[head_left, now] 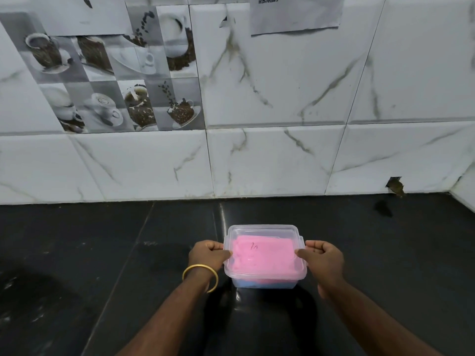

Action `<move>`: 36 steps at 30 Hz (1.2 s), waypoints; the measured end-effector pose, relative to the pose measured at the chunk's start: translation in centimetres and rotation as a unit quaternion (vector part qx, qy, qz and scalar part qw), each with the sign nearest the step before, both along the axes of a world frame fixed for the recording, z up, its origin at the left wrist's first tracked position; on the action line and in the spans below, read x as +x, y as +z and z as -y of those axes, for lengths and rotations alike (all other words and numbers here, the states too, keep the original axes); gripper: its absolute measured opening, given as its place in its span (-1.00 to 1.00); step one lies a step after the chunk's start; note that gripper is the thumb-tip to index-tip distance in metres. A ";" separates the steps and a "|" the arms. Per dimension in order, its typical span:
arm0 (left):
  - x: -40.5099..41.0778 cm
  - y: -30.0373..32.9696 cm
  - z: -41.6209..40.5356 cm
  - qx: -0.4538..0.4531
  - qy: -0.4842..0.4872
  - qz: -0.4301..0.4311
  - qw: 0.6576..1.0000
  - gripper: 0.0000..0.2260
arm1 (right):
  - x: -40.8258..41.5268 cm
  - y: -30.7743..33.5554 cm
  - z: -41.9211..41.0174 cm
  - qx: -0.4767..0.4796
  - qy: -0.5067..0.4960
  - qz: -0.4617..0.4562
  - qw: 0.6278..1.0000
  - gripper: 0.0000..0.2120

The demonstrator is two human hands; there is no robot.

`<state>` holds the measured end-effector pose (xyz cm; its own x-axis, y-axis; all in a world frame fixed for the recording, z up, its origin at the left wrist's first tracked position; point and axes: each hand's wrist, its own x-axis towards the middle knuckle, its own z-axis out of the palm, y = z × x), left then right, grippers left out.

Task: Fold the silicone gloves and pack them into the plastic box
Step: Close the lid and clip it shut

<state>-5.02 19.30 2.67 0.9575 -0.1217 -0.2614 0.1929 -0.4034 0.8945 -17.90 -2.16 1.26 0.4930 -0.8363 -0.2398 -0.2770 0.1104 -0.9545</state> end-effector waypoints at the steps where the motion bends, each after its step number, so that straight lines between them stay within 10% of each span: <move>1: 0.0 -0.1 0.0 -0.002 0.000 -0.003 1.000 -0.89 | 0.0 -0.1 0.1 0.002 -0.001 -0.004 1.000 -0.73; 14: 0.7 -1.2 0.3 0.008 -0.010 -0.007 1.000 -0.90 | 0.5 -1.3 0.8 -0.027 0.020 -0.032 0.999 -0.71; 17: 1.1 -1.7 0.5 0.092 -0.068 0.123 0.986 -0.81 | 0.9 -1.4 0.8 -0.095 0.060 -0.058 0.992 -0.71; 24: 1.5 -3.6 4.0 0.378 -0.279 0.352 0.810 -0.27 | 4.5 -2.0 -1.0 -0.462 0.237 -0.195 0.832 -0.34; 36: 3.3 -5.0 5.1 0.410 -0.318 0.280 0.808 -0.20 | 6.8 -3.6 -0.8 -0.491 0.302 -0.282 0.767 -0.26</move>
